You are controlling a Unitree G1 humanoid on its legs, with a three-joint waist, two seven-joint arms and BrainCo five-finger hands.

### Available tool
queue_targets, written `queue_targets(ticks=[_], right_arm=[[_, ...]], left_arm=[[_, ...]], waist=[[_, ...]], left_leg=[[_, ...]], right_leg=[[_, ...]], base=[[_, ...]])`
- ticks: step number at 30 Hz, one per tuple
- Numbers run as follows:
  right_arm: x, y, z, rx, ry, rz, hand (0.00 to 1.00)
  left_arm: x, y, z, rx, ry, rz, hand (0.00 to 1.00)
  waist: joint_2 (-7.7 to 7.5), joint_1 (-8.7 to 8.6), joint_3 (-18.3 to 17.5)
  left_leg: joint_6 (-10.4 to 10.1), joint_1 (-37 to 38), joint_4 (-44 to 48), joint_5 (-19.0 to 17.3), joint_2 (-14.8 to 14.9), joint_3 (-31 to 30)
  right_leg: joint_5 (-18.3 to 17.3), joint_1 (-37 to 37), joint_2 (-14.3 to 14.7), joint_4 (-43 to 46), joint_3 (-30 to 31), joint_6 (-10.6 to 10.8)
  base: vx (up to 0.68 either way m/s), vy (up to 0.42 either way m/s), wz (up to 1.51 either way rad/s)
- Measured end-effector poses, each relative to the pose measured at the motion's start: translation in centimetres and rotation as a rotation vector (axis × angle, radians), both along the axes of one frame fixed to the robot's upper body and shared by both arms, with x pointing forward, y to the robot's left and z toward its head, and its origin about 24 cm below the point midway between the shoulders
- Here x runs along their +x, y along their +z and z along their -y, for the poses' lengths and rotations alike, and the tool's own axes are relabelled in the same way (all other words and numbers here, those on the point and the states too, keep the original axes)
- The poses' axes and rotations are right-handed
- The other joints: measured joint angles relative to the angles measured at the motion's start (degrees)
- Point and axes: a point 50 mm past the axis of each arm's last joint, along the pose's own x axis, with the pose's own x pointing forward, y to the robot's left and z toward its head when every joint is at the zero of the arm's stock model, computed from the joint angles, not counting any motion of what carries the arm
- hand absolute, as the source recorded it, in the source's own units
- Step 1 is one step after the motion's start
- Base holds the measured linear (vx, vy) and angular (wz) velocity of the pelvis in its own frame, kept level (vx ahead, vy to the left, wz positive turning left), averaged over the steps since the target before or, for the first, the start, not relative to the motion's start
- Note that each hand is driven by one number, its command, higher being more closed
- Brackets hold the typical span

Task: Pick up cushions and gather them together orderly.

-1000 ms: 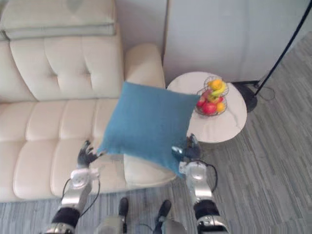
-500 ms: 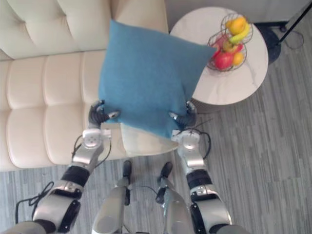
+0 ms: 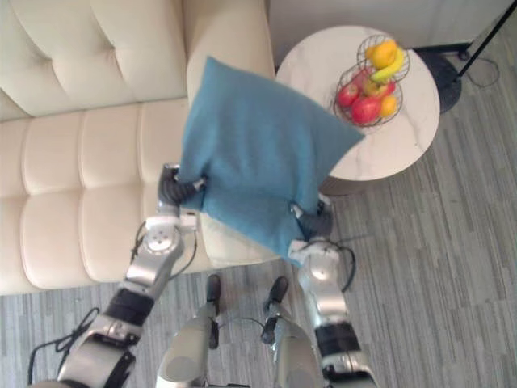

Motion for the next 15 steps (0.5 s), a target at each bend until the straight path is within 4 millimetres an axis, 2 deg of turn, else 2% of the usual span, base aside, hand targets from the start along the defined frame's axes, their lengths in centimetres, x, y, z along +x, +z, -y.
queue_targets(ticks=[1,2,4,10,12,15], right_arm=[[-0.2,-0.3,0.0,-0.001,-0.001,-0.01,1.0],[-1.3,-1.4,0.3,-0.015,-0.003,-0.055,1.0],[-2.7,-2.0,0.5,-0.037,-0.004,-0.074,1.0],[-5.0,-2.7,0.2,-0.058,0.023,-0.106,1.0],[-5.5,-2.8,0.1,-0.054,0.041,-0.111,1.0],[-6.6,-3.1,-0.4,-0.048,0.075,-0.126,1.0]], left_arm=[[-0.3,-0.4,0.0,0.0,-0.002,-0.013,1.0],[-1.6,-2.2,0.0,-0.007,-0.008,-0.076,1.0],[-2.9,-3.4,0.0,-0.03,-0.019,-0.122,1.0],[-6.7,-4.6,-0.6,-0.12,-0.023,-0.173,1.0],[-7.5,-4.8,-0.8,-0.14,-0.022,-0.182,1.0],[-9.0,-5.4,-1.2,-0.172,-0.009,-0.218,1.0]], waist=[[0.05,-0.19,-0.33],[0.2,-0.92,-3.28],[0.72,-1.45,-5.4],[2.15,-1.66,-10.7],[2.51,-1.59,-11.4],[2.45,-1.56,-13.71]], left_leg=[[0.0,0.53,-0.23,-0.01,-0.01,-0.05],[0.0,1.48,-0.9,-0.01,-0.1,-0.26],[0.0,3.54,-1.51,-0.01,-0.19,-0.89],[0.09,7.52,-2.48,-0.86,0.18,-1.34],[0.12,8.54,-2.42,-1.24,0.31,-1.34],[-0.05,9.21,-2.16,-2.0,0.54,-1.35]], right_leg=[[-0.12,0.48,0.0,-0.05,-0.08,0.08],[-0.29,1.52,0.11,-0.79,-0.31,0.22],[-0.3,4.25,0.36,-2.25,-0.8,0.25],[-0.4,9.08,1.33,-4.85,-1.18,0.49],[-0.37,10.41,1.63,-5.29,-1.3,0.53],[-0.33,11.86,2.12,-6.25,-1.09,0.6]], base=[[0.09,0.032,0.07],[0.11,0.021,0.11],[0.13,0.015,0.13],[0.05,0.005,0.04],[0.01,0.002,0.02],[-0.01,0.009,-0.02]])
